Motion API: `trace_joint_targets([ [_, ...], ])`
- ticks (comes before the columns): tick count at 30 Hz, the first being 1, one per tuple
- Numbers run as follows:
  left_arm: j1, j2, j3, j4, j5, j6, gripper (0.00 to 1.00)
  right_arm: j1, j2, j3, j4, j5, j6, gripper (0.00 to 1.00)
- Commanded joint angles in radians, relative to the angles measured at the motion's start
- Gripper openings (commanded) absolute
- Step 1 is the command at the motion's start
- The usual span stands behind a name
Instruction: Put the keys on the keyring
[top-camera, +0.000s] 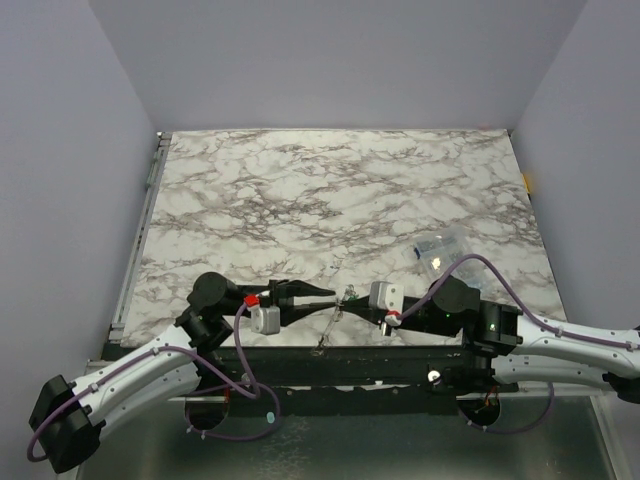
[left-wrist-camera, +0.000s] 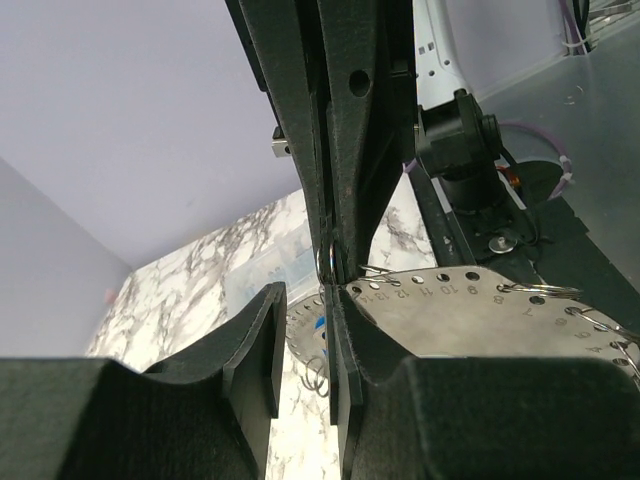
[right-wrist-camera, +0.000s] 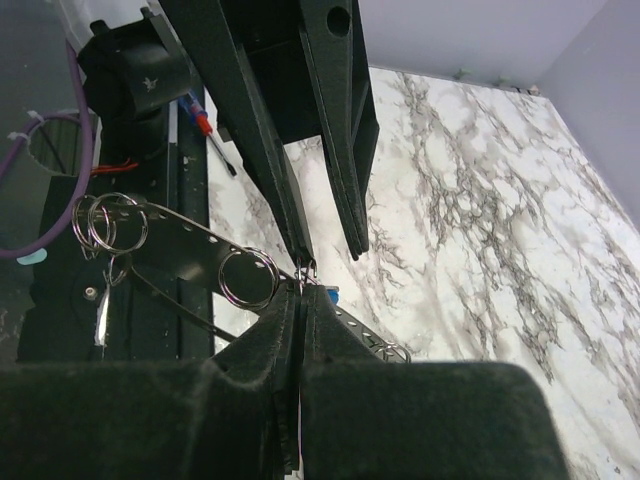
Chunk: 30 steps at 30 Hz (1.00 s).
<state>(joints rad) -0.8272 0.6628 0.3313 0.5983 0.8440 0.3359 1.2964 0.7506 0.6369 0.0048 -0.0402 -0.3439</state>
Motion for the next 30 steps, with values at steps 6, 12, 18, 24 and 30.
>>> trace_joint_targets([
  [6, -0.008, 0.003, -0.023, 0.093, 0.038, -0.064, 0.31, -0.001, -0.008, 0.026, 0.075, 0.071, 0.023, 0.01],
  [12, -0.009, 0.051, -0.012, 0.103, 0.09, -0.095, 0.32, -0.001, 0.03, 0.061, 0.079, 0.049, 0.024, 0.01],
  [18, -0.008, 0.059, -0.014, 0.104, 0.098, -0.111, 0.32, -0.001, 0.068, 0.103, 0.069, -0.004, 0.033, 0.01],
  [24, -0.01, 0.079, -0.011, 0.105, 0.127, -0.13, 0.32, -0.001, 0.113, 0.162, -0.002, -0.062, 0.042, 0.01],
  [30, -0.012, 0.092, -0.008, 0.106, 0.131, -0.146, 0.3, -0.001, 0.15, 0.212, -0.102, -0.122, 0.014, 0.01],
])
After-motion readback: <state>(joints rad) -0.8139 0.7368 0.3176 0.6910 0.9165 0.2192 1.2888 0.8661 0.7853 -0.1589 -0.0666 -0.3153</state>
